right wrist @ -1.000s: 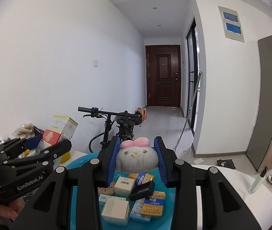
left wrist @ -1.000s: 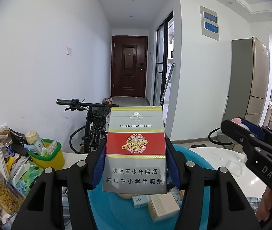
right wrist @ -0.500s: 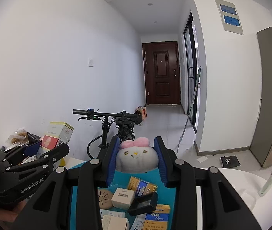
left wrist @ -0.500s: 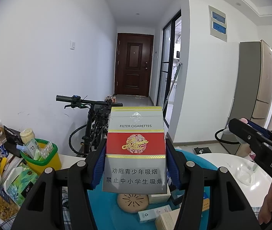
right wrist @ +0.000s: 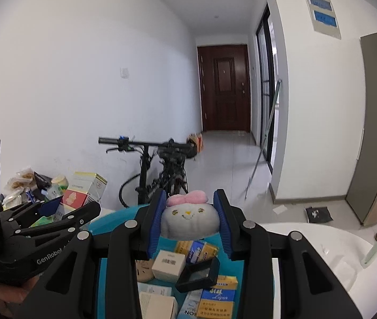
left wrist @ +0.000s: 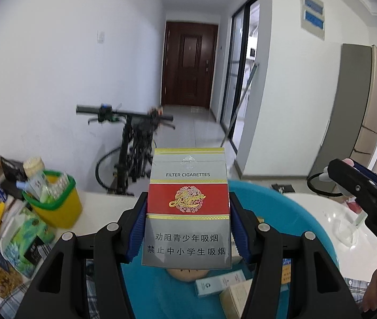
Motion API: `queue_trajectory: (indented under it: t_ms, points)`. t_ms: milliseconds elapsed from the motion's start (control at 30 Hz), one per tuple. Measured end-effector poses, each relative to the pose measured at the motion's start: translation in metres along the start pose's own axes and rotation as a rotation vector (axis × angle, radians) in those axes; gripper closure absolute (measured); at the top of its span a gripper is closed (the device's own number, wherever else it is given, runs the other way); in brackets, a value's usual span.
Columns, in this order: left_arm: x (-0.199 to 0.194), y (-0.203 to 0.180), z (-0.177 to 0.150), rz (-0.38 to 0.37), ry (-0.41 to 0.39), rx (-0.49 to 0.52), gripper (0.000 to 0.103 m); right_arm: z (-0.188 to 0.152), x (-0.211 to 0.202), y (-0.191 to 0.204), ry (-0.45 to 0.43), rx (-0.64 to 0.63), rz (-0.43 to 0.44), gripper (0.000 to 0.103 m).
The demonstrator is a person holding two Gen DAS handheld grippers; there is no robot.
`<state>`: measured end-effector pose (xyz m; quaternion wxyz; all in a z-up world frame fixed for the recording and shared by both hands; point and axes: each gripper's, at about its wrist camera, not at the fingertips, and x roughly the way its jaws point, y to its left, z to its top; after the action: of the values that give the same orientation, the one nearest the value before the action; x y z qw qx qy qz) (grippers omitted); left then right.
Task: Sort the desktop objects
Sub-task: 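Lift the cigarette pack with left tool while right tool lifts the plush toy over the basin, then lower both items into the basin and open both tools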
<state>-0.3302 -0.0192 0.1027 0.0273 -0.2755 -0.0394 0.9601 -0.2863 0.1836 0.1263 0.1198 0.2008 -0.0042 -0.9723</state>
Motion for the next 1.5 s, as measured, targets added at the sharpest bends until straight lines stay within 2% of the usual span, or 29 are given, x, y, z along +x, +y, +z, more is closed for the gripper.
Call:
queue_trajectory:
  t_ms: [200, 333, 433, 767, 1033, 1500]
  points:
    - [0.016, 0.002, -0.003, 0.017, 0.084, 0.028, 0.044, -0.006, 0.019, -0.002, 0.094, -0.008, 0.002, 0.067]
    - [0.032, 0.000, -0.008, -0.013, 0.170, 0.062, 0.044, -0.013, 0.037, -0.006, 0.182, -0.001, 0.053, 0.067]
    - [0.047, 0.006, -0.012, -0.033, 0.229, 0.034, 0.044, -0.022, 0.058, -0.012, 0.270, 0.037, 0.111, 0.067]
    - [0.079, 0.005, -0.032, -0.056, 0.367, 0.061, 0.044, -0.046, 0.087, -0.019, 0.438, 0.045, 0.140, 0.067]
    - [0.087, -0.006, -0.041, -0.053, 0.398, 0.080, 0.044, -0.057, 0.097, -0.027, 0.497, 0.058, 0.116, 0.067]
    - [0.085, -0.005, -0.038, -0.042, 0.388, 0.070, 0.042, -0.051, 0.095, -0.023, 0.483, 0.045, 0.121, 0.067]
